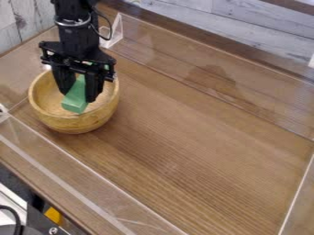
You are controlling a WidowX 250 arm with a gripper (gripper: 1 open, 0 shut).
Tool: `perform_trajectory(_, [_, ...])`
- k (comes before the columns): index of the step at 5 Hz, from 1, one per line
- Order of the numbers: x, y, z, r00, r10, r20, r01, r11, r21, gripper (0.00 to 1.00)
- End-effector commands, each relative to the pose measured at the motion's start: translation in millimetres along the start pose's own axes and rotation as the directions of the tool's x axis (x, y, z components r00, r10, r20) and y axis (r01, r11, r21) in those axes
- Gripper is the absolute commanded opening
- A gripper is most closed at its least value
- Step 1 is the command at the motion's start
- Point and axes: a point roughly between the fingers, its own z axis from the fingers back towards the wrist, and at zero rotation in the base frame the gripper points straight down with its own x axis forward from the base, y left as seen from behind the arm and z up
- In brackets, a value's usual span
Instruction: Put the green block in the brown bowl
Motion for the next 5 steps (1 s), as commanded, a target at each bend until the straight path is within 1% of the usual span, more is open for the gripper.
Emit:
perform_trajectory(1, [8.9,7,6.1,0.999,0.004,0.051,-0.004,1.0,0.01,0.0])
perform_trajectory(4, [8.6,8,-3.7,0.999,0.003,0.054,-0.003,1.0,-0.004,0.0])
perform_trajectory(5, [9.3,9,-5.9,0.999,0.007,0.052,-0.007,1.0,-0.003,0.0])
